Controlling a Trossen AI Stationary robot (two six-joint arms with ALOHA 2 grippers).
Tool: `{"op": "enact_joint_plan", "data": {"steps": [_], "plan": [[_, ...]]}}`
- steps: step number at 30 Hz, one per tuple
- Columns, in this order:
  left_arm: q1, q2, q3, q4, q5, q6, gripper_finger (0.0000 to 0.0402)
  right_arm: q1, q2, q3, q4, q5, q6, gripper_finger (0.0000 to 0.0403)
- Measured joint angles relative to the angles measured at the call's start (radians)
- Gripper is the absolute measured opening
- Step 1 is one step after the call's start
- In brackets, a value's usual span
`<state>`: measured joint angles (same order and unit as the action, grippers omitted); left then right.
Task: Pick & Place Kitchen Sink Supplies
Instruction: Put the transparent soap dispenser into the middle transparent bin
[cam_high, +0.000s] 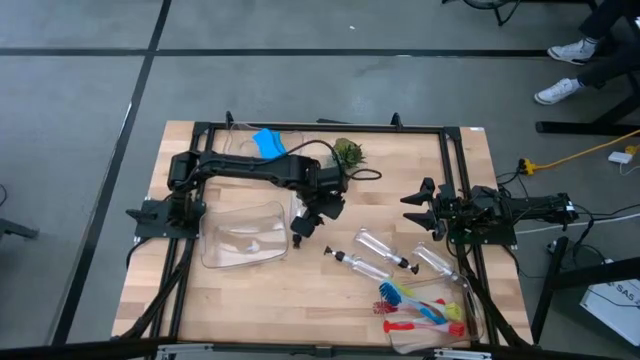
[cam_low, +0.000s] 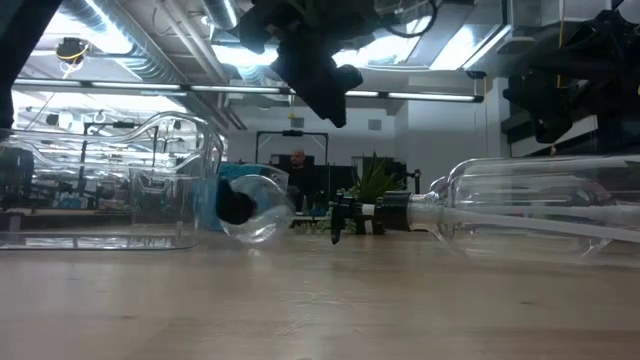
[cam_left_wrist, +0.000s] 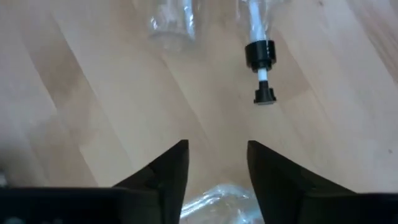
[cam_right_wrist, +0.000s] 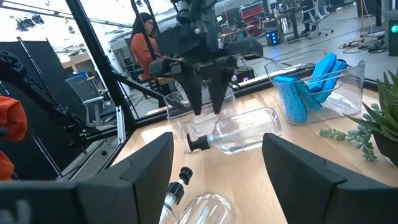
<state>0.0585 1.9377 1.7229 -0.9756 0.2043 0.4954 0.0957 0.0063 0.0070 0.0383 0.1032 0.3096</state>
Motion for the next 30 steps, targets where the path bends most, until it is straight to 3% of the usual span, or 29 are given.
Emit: {"op": "enact_joint_plan", "data": {"steps": [6,11,20,30], "plan": [[-0.006,0.000,0.000,-0.117,0.002,-0.125,0.0172,0.000,0.000,0.000,0.000,0.000,0.000,0.0245],[-0.025,-0.011,-0.006,-0.239,0.000,-0.112,0.0161,0.000,0.000,0.000,0.000,0.000,0.000,0.0245],[-0.058,-0.158,-0.280,-0.069,-0.008,-0.122,0.0137,0.000,0.000,0.000,0.000,0.000,0.000,0.0245],[-0.057,-0.293,-0.507,0.026,-0.057,-0.259,0.0127,0.000,0.000,0.000,0.000,0.000,0.000,0.0245]]}}
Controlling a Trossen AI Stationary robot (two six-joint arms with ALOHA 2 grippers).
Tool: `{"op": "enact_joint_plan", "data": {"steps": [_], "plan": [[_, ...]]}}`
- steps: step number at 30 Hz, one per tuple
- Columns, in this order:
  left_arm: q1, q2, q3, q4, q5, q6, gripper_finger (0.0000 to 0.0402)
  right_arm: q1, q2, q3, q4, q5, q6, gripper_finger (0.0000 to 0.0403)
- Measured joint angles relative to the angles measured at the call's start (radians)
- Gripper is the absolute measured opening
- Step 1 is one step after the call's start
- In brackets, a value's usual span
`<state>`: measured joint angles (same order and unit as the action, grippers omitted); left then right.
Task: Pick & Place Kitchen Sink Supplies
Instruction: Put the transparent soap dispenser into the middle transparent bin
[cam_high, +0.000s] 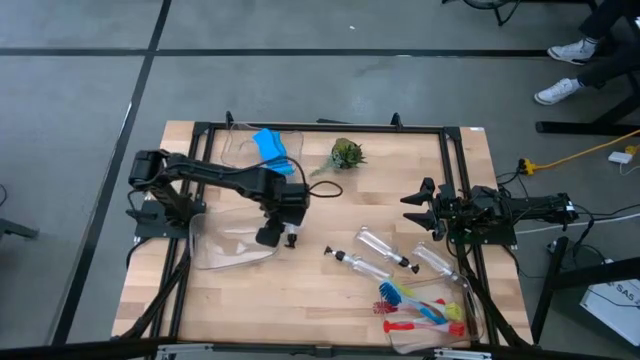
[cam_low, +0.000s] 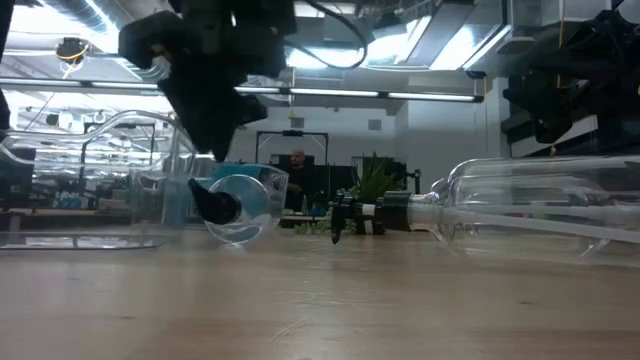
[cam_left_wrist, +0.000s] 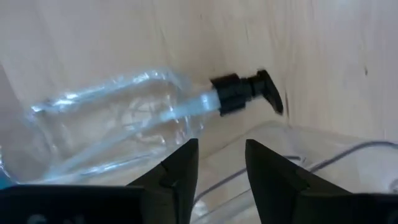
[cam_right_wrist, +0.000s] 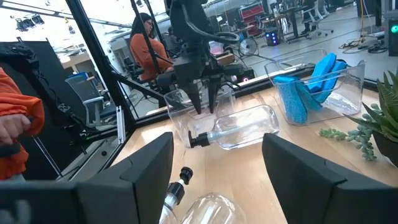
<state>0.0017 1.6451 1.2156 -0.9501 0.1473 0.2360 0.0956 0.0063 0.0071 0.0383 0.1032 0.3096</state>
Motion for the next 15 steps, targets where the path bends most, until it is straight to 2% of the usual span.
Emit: {"op": "enact_joint_plan", "data": {"steps": [6,15], "plan": [[0.017,-0.054,-0.044,0.002,-0.005,-0.043,0.0127,0.000,0.000,0.000,0.000,0.000,0.000,0.0245],[-0.014,-0.055,-0.048,0.033,-0.006,0.157,0.0127,0.000,0.000,0.000,0.000,0.000,0.000,0.0245]]}}
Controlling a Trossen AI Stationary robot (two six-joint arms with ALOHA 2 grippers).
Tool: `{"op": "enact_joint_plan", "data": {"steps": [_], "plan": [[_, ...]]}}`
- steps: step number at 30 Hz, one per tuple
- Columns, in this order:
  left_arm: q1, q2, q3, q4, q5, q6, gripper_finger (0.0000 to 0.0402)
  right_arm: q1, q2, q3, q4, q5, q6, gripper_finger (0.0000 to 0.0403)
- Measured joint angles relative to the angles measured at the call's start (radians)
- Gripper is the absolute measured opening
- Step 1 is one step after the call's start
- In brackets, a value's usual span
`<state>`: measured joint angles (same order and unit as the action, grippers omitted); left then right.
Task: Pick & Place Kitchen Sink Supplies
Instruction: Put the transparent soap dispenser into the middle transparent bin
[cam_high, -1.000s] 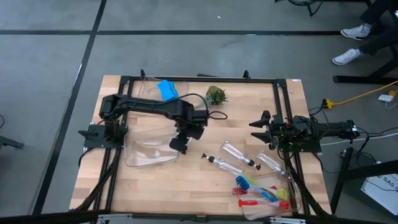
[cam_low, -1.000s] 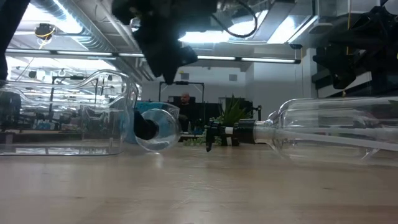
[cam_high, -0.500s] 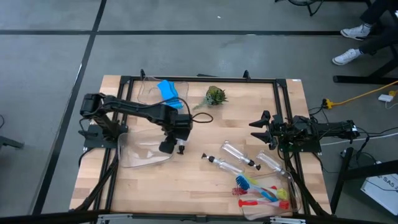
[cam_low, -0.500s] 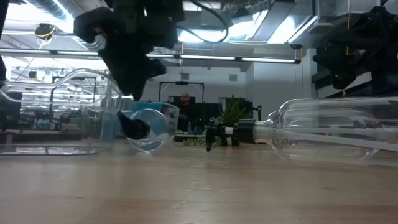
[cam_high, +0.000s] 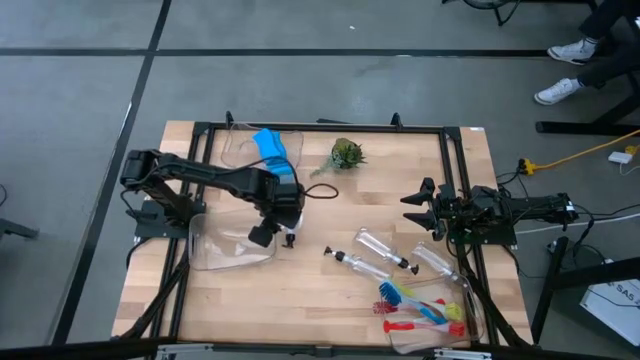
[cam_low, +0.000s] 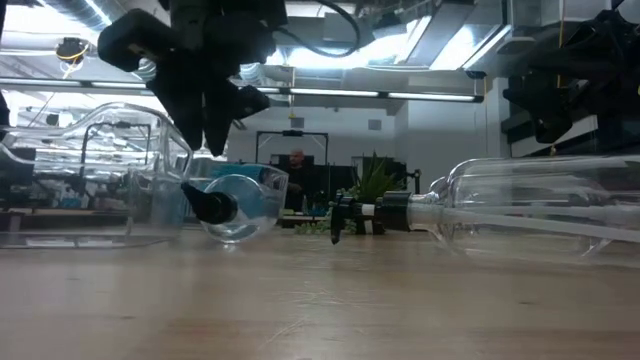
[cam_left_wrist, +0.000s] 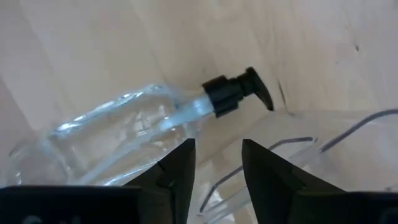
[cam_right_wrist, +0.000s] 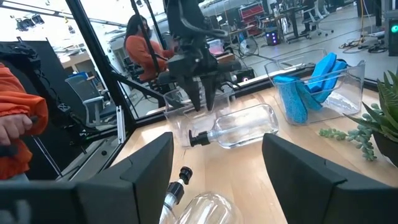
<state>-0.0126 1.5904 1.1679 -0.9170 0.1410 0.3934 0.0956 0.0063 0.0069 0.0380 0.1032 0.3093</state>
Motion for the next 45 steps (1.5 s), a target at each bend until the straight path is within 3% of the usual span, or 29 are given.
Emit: {"op": "enact_joint_plan", "data": {"steps": [7,13,19,28,35,37,42,45], "plan": [[-0.007,0.015,0.009,-0.007,0.004,-0.185,0.0127,0.000,0.000,0.000,0.000,0.000,0.000,0.0245],[-0.008,0.018,0.067,-0.009,0.001,-0.198,0.0127,0.000,0.000,0.000,0.000,0.000,0.000,0.0245],[0.014,0.017,0.113,0.020,0.001,-0.562,0.0127,0.000,0.000,0.000,0.000,0.000,0.000,0.0245],[0.081,0.017,0.158,0.083,-0.017,-0.746,0.0169,0.000,0.000,0.000,0.000,0.000,0.000,0.0245],[0.137,0.017,0.158,0.179,0.050,-1.180,0.0210,0.000,0.000,0.000,0.000,0.000,0.000,0.0245],[0.146,0.017,0.158,0.204,-0.008,-1.240,0.0212,0.000,0.000,0.000,0.000,0.000,0.000,0.0245],[0.145,0.026,0.158,0.200,-0.297,-1.331,0.0210,0.000,0.000,0.000,0.000,0.000,0.000,0.0245],[0.138,0.034,0.160,0.203,-0.373,-1.401,0.0212,0.000,0.000,0.000,0.000,0.000,0.000,0.0245]]}}
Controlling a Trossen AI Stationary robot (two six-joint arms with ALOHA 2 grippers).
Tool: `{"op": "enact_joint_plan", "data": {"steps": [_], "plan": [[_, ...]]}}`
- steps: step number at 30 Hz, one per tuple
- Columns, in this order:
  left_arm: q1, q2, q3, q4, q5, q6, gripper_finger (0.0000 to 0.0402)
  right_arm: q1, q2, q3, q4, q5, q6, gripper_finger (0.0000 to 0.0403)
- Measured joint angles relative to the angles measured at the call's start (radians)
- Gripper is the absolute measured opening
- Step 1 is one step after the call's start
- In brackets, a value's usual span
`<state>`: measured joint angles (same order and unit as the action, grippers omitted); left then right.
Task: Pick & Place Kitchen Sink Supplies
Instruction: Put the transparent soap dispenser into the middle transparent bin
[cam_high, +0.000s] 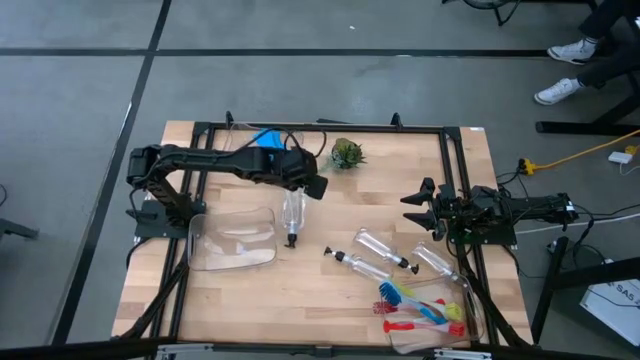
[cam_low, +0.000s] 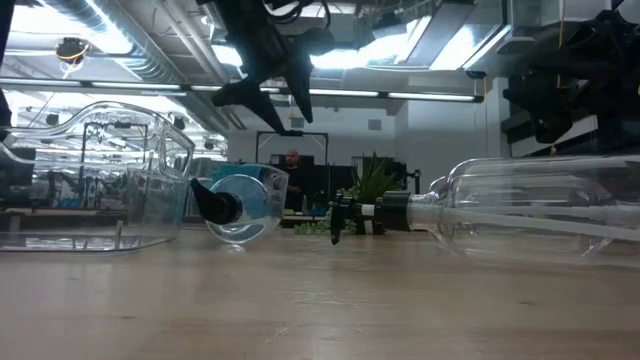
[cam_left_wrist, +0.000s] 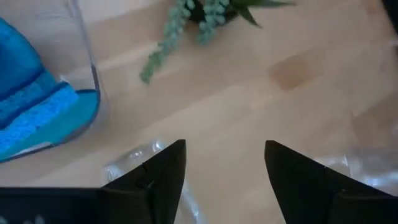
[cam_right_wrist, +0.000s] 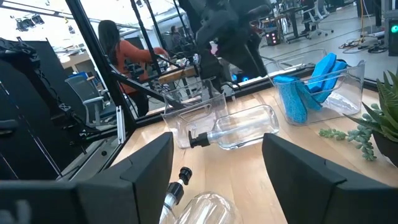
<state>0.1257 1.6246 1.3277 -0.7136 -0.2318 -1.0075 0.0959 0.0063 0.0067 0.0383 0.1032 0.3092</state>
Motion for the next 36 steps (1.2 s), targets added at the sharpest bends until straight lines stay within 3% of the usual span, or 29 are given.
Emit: {"op": "enact_joint_plan", "data": {"steps": [3,7,15,23,27,36], "plan": [[-0.009,0.005,-0.001,-0.005,-0.025,-0.044,0.0212,0.000,0.000,0.000,0.000,0.000,0.000,0.0245],[-0.021,0.013,-0.001,-0.019,-0.134,-0.063,0.0210,0.000,0.000,0.000,0.000,0.000,0.000,0.0245],[-0.069,0.029,-0.001,-0.040,-0.174,-0.193,0.0214,0.000,0.000,0.000,0.000,0.000,0.000,0.0245],[-0.094,0.112,-0.002,-0.036,-0.022,-0.173,0.0235,0.000,0.000,0.000,0.000,-0.001,0.000,0.0245],[-0.090,0.125,-0.002,0.021,0.037,-0.134,0.0264,0.000,0.000,0.000,0.000,-0.001,0.000,0.0245],[-0.067,0.126,-0.002,-0.016,0.115,-0.144,0.0338,0.000,0.000,0.000,0.000,-0.001,0.000,0.0245]]}}
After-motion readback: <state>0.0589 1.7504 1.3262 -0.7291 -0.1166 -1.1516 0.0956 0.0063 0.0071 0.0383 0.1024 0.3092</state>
